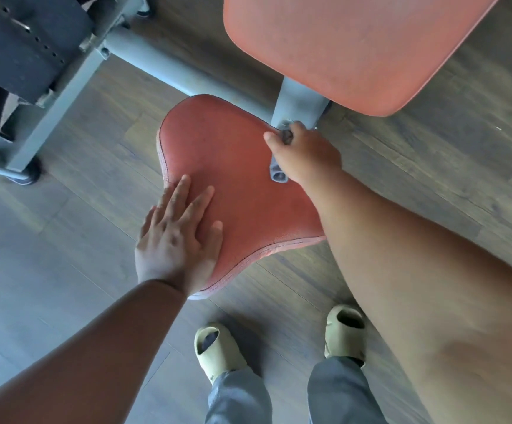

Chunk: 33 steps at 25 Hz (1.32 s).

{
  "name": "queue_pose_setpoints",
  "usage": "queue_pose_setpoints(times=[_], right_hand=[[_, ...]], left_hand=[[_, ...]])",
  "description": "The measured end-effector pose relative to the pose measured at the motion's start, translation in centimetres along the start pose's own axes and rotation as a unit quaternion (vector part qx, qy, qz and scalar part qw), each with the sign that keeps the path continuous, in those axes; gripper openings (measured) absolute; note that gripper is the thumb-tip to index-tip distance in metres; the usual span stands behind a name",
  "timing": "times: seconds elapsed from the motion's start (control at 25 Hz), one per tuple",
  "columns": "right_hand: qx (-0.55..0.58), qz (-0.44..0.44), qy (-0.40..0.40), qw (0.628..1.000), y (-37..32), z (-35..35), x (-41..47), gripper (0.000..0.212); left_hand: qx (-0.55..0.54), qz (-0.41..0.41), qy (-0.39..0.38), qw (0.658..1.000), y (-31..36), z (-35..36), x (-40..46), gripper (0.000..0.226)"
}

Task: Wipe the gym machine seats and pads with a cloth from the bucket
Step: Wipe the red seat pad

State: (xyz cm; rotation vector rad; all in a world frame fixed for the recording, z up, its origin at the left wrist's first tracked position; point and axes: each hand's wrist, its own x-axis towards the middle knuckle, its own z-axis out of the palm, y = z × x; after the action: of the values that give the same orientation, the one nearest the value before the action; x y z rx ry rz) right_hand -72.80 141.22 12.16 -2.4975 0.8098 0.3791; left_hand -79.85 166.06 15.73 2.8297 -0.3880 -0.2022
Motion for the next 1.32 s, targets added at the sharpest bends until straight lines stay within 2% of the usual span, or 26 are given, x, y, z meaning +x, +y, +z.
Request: queue_pose_setpoints(times=[0.2,0.36,0.44,0.52,0.6,0.68,0.8,0.88,0.96,1.04,1.16,1.32], right_hand=[[-0.024,-0.102,-0.031,0.994,-8.3,2.1,2.6,0.050],[-0.048,-0.173,0.006,0.984,-3.1,0.8,0.7,0.048],[-0.053,-0.145,0.032,0.988,1.6,-0.2,-1.4,0.046],[-0.066,-0.074,0.048,0.994,5.0,-0.9,-3.5,0.047],[-0.069,-0.025,0.052,0.996,4.6,-0.6,-3.3,0.052],[-0.044,-0.038,0.039,0.998,1.0,0.1,-1.1,0.054],[-0.019,-0.091,-0.022,0.995,-4.6,1.0,2.3,0.050],[-0.018,-0.111,-0.028,0.993,-4.8,0.9,2.6,0.049],[-0.016,-0.115,-0.010,0.993,-1.9,0.1,1.0,0.049],[-0.008,-0.079,0.009,0.997,2.0,-0.7,-1.2,0.047],[0.060,0.039,0.032,0.997,6.1,-0.9,-4.8,0.045],[0.253,0.187,0.104,0.944,5.2,1.5,-8.9,0.057]], left_hand=[[0.017,0.000,-0.012,1.000,-0.1,-0.3,0.0,0.059],[0.015,0.005,-0.014,1.000,-0.4,-0.5,0.0,0.059],[0.010,0.005,-0.004,1.000,-0.5,-0.2,0.0,0.059],[0.008,0.006,-0.006,1.000,-0.5,-0.1,0.0,0.060],[0.010,0.003,-0.011,1.000,-0.5,0.0,0.0,0.060],[0.010,0.004,-0.011,1.000,-0.6,0.0,0.0,0.061],[0.017,0.012,-0.008,1.000,-0.7,0.0,0.0,0.060],[0.021,0.014,-0.006,1.000,-0.7,0.0,0.0,0.060],[0.021,0.015,-0.004,1.000,-0.7,0.0,0.0,0.060],[0.016,0.019,-0.001,1.000,-0.8,0.0,0.1,0.060],[0.008,0.023,0.008,1.000,-0.7,0.2,0.1,0.060],[0.003,0.018,0.011,1.000,-0.8,0.3,0.0,0.059]])
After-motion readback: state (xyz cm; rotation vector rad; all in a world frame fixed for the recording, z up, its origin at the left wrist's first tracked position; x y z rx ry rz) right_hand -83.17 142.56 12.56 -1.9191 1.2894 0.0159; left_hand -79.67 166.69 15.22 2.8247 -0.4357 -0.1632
